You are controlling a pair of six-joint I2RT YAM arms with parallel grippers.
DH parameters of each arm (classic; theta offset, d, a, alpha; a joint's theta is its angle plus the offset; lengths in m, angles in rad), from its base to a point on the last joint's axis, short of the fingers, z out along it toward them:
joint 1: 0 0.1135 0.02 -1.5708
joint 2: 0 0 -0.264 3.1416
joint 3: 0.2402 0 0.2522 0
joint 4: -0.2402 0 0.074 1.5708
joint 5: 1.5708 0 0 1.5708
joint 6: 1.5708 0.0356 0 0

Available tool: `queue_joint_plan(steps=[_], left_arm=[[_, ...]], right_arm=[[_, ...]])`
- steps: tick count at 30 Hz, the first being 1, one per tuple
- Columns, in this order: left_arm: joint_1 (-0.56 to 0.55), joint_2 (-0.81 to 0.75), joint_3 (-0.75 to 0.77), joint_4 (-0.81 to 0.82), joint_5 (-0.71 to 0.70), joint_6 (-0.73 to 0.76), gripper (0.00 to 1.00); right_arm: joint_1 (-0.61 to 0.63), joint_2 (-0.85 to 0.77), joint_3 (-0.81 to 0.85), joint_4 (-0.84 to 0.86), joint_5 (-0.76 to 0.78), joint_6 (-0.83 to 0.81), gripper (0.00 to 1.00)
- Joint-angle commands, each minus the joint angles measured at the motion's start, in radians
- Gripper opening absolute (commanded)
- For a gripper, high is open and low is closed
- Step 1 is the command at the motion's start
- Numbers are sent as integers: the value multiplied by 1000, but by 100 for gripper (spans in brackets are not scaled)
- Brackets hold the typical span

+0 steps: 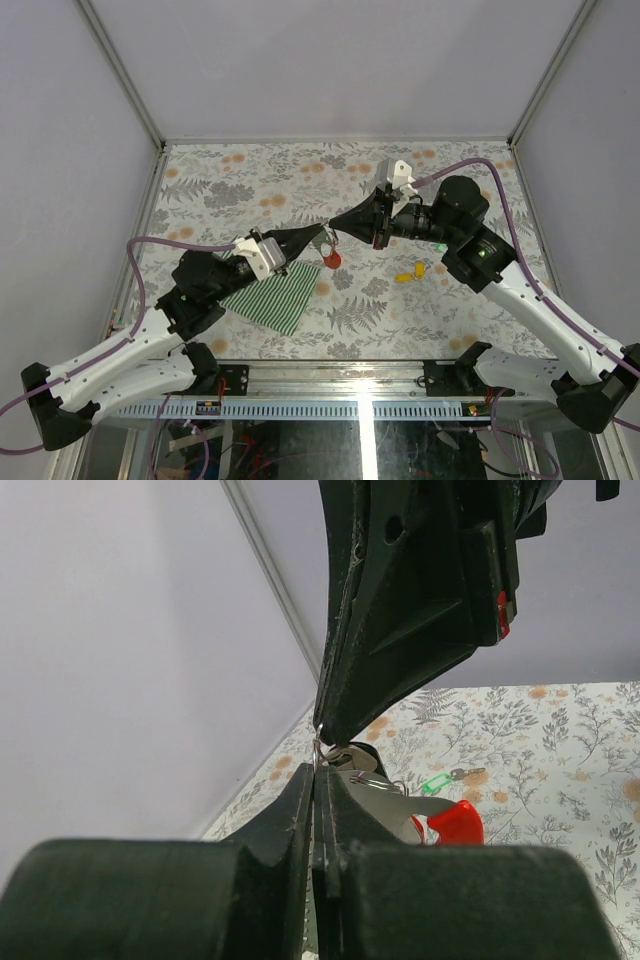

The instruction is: Put the keys on the keyring

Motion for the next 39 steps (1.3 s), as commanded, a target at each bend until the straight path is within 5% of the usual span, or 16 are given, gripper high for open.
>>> queue_joint_plan(steps=[1,30,39], left_arm=[[5,-13,44,56,-1,-9,0],[5,-27,30,59,6,-32,0],[4,-41,21,65,25,-75,0]], right_arm=[[7,-19,-1,76,59,12,0],[7,-29,-27,96,156,112,0],[7,-15,-13,25,149,66,11]])
